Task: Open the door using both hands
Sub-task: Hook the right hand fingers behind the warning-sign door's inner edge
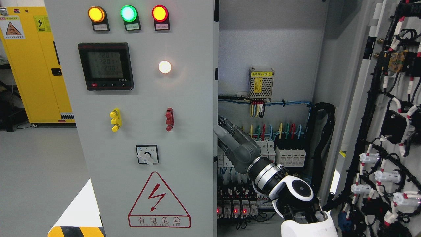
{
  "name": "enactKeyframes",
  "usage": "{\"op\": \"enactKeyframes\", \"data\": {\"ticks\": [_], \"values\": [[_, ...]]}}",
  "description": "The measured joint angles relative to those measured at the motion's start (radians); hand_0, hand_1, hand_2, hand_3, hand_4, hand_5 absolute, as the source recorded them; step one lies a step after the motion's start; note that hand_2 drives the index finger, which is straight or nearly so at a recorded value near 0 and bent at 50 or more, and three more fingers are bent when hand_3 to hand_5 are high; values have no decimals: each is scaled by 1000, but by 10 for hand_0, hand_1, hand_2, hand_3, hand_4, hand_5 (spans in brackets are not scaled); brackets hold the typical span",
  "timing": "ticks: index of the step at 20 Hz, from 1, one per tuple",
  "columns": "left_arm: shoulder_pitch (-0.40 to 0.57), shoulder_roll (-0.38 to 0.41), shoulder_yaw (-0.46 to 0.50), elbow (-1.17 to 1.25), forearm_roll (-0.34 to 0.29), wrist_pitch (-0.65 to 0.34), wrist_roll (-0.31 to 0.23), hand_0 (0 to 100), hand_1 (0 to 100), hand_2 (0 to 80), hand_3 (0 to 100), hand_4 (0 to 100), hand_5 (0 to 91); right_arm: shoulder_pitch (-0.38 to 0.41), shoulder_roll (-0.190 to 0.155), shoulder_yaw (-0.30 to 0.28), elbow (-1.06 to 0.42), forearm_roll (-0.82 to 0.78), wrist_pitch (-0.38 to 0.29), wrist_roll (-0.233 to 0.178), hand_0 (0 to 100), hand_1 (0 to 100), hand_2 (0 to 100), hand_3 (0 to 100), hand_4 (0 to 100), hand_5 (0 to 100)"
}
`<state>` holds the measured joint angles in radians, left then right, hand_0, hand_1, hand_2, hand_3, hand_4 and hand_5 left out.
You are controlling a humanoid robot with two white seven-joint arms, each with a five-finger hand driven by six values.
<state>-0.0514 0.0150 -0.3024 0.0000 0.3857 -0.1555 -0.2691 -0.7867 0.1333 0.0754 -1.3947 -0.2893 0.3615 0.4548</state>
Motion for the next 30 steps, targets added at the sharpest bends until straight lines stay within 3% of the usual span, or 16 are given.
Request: {"op": "enactKeyframes", "data": {"ticks": [10, 15, 26, 30], "values": [[0, -9, 0, 0, 0, -5, 0, 120, 556, 0, 0, 0, 0, -21, -1, -11, 25, -10, 2, 6, 0, 500, 40, 0, 0, 0], [0, -11, 0, 0, 1, -6, 0, 120, 556, 0, 0, 0, 0, -27, -1, -13, 32, -11, 2, 69, 0, 500, 40, 0, 0, 0], [1, -13, 0, 0, 0, -6, 0, 120, 556, 0, 0, 0, 0, -61, -2, -17, 62, -11, 0, 90, 0, 500, 40, 0, 0, 0], [1, -14, 0, 0, 0, -6, 0, 120, 556, 0, 0, 0, 0, -72, -3, -19, 73, -11, 0, 117, 0, 500, 40, 0, 0, 0]]}}
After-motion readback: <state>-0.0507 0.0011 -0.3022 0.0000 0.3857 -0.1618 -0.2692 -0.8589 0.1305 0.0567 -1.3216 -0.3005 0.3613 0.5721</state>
